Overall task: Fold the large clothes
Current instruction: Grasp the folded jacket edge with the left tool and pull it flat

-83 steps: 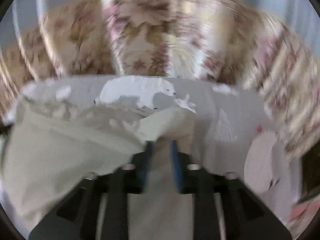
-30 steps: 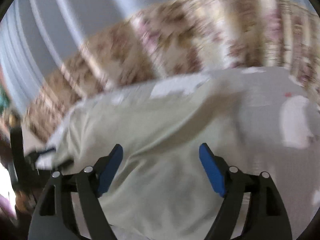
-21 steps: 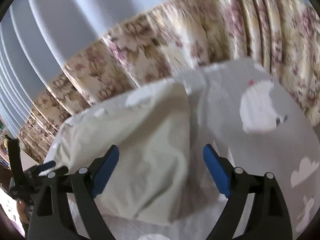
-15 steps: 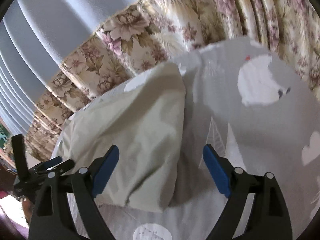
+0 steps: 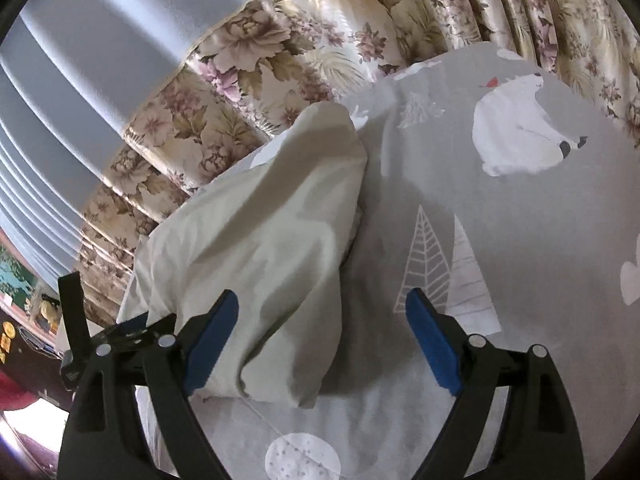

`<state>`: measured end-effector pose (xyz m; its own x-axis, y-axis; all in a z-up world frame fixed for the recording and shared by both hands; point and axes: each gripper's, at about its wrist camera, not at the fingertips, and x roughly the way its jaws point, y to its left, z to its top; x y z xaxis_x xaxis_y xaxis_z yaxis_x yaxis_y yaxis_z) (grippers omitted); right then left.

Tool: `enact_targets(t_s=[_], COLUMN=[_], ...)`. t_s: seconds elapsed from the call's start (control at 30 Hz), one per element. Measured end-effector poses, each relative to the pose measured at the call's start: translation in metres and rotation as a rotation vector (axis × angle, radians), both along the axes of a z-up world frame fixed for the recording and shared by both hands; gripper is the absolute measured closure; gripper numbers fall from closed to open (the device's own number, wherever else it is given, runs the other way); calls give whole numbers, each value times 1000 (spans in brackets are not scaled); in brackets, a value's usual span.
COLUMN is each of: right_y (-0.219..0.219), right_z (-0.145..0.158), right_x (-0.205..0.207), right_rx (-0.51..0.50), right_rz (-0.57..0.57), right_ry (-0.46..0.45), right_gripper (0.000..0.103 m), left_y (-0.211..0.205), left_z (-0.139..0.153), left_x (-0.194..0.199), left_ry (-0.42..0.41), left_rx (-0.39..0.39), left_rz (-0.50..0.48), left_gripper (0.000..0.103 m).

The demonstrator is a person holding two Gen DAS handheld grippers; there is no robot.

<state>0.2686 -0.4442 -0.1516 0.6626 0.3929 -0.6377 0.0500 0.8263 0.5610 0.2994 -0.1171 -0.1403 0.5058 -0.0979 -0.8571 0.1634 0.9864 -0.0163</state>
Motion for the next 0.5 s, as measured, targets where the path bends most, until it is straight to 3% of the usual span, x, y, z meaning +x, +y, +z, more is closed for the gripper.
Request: enact_targets(t_s=[0.13, 0.3, 0.37, 0.4, 0.43, 0.5], right_y=[6, 9, 8, 6, 5, 3], right_z=[-6, 2, 4, 5, 6, 9], right_x=[4, -3, -4, -5, -6, -6], right_rx=[6, -71, -76, -78, -81, -76], right_rz=[4, -18, -19, -20, -23, -25], right_ry=[7, -45, -46, -47, -50, -55], right_gripper=[17, 17, 17, 17, 17, 17], left_y=[-10, -11, -10, -12, -14, -16], left_z=[-4, -5, 1, 10, 15, 28], left_x=[3, 3, -3, -10, -13, -21], left_ry=[-9, -26, -54, -86, -98, -136], left_rx=[51, 53, 34, 18, 21, 9], left_rz=[3, 3, 0, -15, -14, -18], left_gripper=[3, 3, 20, 45, 56, 65])
